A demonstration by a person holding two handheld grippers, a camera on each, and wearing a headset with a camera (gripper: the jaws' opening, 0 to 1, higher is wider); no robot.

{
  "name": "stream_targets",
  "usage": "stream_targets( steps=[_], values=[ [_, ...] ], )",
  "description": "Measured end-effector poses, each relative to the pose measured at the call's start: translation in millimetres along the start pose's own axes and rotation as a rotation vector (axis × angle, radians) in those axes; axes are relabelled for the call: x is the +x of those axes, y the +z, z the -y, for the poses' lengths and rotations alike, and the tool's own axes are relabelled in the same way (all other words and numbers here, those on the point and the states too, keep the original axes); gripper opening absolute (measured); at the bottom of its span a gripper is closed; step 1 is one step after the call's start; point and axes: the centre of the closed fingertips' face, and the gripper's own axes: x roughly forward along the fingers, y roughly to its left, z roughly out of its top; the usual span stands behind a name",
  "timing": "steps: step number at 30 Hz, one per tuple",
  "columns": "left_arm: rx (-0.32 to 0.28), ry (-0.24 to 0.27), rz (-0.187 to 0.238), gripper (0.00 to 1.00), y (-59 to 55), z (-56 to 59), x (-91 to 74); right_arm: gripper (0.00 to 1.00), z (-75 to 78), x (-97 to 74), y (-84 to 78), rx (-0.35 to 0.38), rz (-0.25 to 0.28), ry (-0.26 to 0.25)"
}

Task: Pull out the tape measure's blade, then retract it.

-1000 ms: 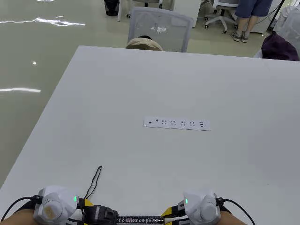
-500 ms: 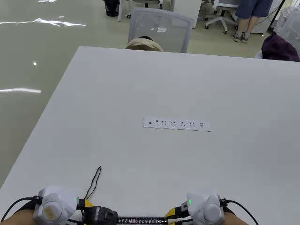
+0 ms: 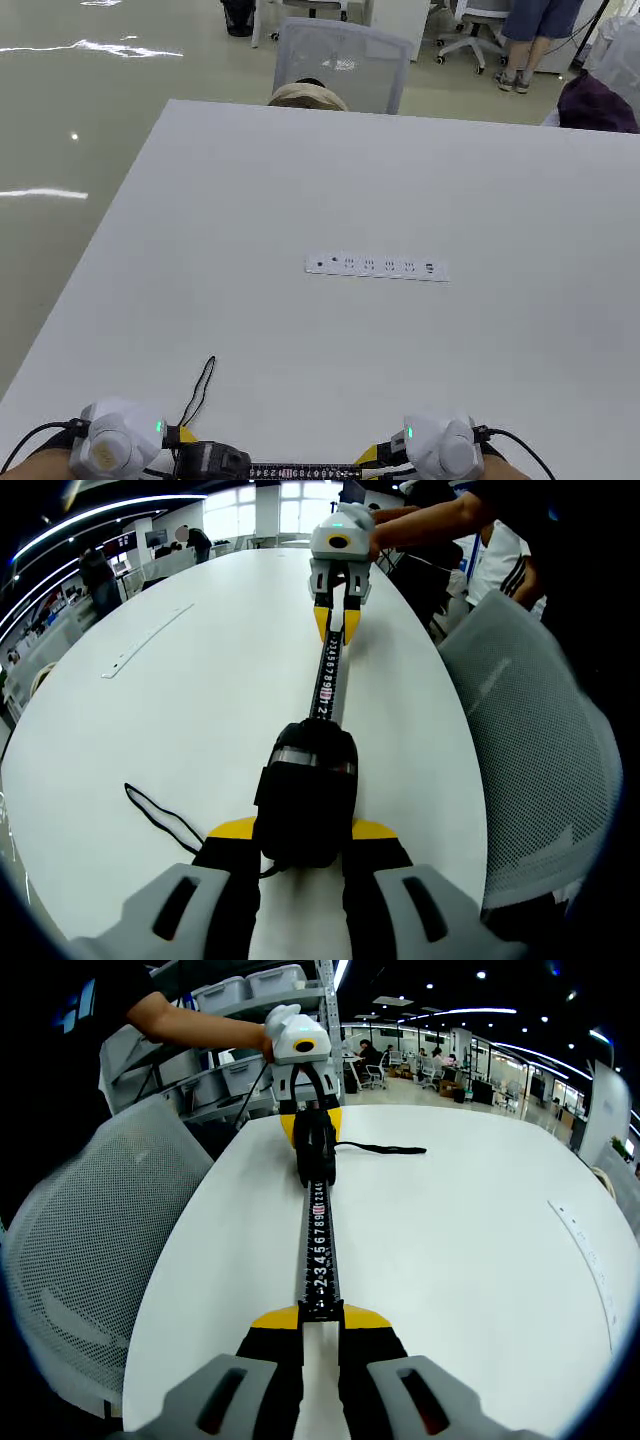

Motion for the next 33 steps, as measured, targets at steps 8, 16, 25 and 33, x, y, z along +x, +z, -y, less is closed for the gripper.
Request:
stream_targets(
  steps=[8,16,25,33],
  values=[
    [-0.001,0.001,-0.002,0.27,0.3,0.0,-0.2,0.10,0.6,-2.8,-2.6,0.001,0.000,0.002],
    [-0.003,-0.002,-0.003,0.27,0.7,-0.3,0.0,0.10,0.6,-5.0,-5.4,0.004,-0.002,0.001],
    [-0.003,-0.002,-0.004,0.27,0.5,-0.4,0.0,0.10,0.8,-7.9,-8.8,0.003,-0.004,0.002],
    [-0.002,-0.004,-0.008,0.27,0.3,-0.5,0.2,0.10,0.3,-10.2,-10.6,0.006,-0.005,0.001]
  ],
)
